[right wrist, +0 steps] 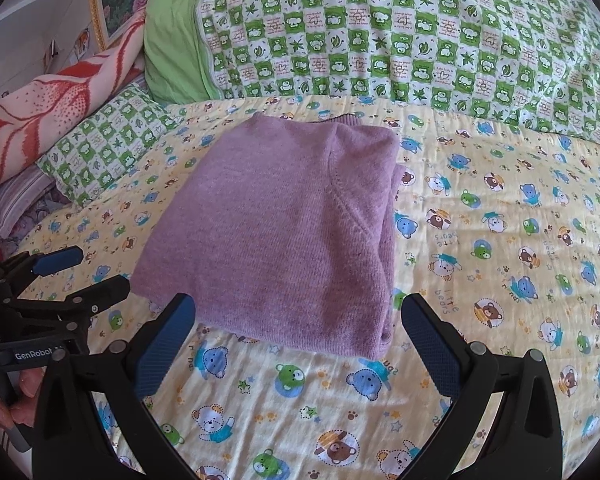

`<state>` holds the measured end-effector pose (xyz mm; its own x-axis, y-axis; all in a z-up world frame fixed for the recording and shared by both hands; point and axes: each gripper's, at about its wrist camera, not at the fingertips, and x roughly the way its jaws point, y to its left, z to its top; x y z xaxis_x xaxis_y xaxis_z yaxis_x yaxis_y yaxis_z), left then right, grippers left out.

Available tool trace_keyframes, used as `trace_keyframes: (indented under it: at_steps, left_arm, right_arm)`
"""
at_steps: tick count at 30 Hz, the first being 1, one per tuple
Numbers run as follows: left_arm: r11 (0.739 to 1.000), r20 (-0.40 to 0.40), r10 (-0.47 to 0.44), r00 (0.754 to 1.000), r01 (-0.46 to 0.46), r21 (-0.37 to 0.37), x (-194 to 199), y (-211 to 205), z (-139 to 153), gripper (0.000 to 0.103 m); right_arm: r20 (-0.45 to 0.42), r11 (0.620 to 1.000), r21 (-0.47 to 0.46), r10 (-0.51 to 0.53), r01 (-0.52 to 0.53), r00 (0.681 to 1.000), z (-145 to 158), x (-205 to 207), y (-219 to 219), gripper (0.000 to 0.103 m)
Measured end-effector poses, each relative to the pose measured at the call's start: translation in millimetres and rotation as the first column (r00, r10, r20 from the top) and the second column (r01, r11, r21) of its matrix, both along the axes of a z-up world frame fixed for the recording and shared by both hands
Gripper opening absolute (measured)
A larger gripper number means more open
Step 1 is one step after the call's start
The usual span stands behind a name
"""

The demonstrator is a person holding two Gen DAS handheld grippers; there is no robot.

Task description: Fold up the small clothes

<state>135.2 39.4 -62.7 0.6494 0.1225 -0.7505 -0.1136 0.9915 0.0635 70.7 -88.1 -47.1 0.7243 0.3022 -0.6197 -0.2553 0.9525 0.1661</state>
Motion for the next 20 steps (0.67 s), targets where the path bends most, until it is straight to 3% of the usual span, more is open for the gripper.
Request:
trace_keyframes:
  at_steps: [20]
  left_arm:
    - [1.0,-0.024,0.021,0.999,-0.021,-0.005,11.8,1.0,4.0,0.089]
  right_arm:
    - [-0.001,1.0,0.004,-0.002,0.002,1.0,2.4,10.0,-5.4,0.103]
